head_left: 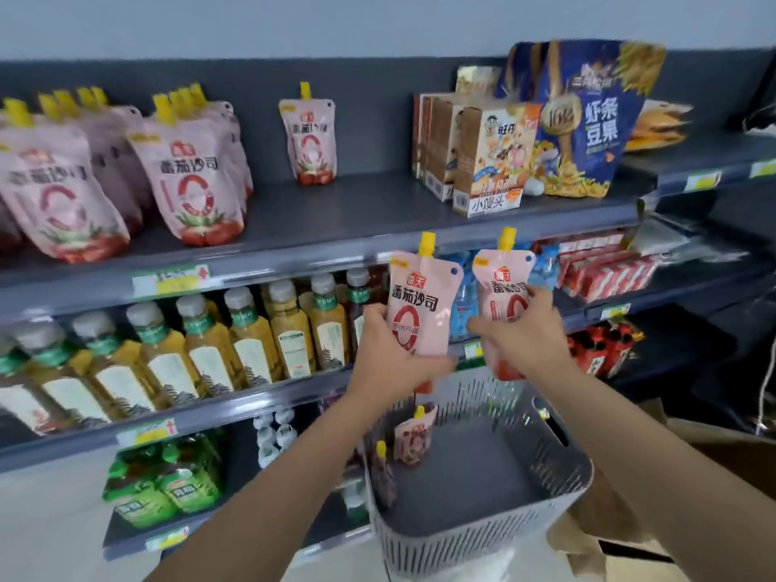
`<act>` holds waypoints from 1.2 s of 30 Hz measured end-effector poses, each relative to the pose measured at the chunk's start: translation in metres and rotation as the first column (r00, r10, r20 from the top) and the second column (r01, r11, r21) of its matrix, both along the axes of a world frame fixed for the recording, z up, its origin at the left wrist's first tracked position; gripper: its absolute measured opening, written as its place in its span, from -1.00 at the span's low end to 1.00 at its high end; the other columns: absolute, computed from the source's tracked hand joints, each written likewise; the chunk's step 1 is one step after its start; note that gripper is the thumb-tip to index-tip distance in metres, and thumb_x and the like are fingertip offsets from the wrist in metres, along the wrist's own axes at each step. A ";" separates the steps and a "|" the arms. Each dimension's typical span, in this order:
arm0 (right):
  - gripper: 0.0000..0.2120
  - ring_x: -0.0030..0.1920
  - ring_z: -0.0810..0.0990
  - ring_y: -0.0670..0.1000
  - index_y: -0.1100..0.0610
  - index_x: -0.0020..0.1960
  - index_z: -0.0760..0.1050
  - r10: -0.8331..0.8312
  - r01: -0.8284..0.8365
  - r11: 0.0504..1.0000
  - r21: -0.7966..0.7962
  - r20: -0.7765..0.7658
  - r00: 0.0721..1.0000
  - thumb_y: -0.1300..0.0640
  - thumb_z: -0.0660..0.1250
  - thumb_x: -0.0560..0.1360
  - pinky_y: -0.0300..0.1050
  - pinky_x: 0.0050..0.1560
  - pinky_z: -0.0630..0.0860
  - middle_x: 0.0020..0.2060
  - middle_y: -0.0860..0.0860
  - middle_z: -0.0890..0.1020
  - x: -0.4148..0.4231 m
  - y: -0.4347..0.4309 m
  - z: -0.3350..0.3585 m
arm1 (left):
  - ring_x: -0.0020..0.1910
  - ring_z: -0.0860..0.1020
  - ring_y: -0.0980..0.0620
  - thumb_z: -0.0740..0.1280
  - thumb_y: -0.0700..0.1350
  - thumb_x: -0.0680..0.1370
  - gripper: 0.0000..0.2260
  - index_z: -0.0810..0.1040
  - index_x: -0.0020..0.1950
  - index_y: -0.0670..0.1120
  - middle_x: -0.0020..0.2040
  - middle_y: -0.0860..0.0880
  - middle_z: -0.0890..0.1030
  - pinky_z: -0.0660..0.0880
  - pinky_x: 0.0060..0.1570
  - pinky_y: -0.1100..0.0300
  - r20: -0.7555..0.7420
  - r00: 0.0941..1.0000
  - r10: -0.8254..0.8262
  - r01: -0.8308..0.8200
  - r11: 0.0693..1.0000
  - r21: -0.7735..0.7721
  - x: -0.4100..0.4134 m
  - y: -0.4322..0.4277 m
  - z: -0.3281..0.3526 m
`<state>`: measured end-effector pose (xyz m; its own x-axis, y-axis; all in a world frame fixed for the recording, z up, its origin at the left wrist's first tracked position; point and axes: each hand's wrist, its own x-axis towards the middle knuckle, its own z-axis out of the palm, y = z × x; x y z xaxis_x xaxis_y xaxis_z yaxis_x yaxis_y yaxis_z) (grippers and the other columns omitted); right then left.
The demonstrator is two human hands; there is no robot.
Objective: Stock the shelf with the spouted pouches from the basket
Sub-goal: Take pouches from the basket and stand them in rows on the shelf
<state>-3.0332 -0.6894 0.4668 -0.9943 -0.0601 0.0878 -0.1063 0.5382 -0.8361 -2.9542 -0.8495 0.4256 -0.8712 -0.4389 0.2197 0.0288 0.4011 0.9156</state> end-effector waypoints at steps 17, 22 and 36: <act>0.06 0.17 0.48 0.14 0.10 0.35 0.18 0.322 -0.356 0.922 -0.151 -0.209 0.923 -0.16 0.49 -0.06 0.16 0.19 0.45 0.19 0.09 0.46 -0.097 -0.112 0.109 | 0.23 0.34 -0.06 0.45 0.16 0.00 -0.02 0.19 0.36 -0.02 0.19 -0.02 0.30 0.41 0.24 -0.09 -0.100 0.895 0.434 -0.444 0.889 -0.113 -0.079 -0.099 0.148; 0.05 0.21 0.42 0.14 0.04 0.36 0.15 0.349 -0.375 0.924 -0.075 -0.233 0.908 -0.12 0.53 -0.03 0.09 0.18 0.42 0.21 0.05 0.41 -0.127 -0.136 0.114 | 0.20 0.34 -0.09 0.47 0.14 0.01 -0.06 0.22 0.31 -0.08 0.18 -0.05 0.33 0.41 0.21 -0.05 -0.041 0.837 0.546 -0.548 0.834 -0.062 -0.120 -0.132 0.154; 0.11 0.35 0.20 0.10 0.05 0.45 0.08 0.236 -0.242 0.970 0.017 -0.307 0.922 -0.09 0.60 0.07 0.09 0.28 0.28 0.32 0.05 0.26 -0.174 -0.218 0.091 | 0.29 0.29 -0.13 0.59 0.11 0.14 -0.09 0.14 0.31 -0.04 0.28 -0.10 0.33 0.28 0.26 -0.07 -0.148 0.730 0.667 -0.683 0.708 -0.179 -0.260 -0.244 0.133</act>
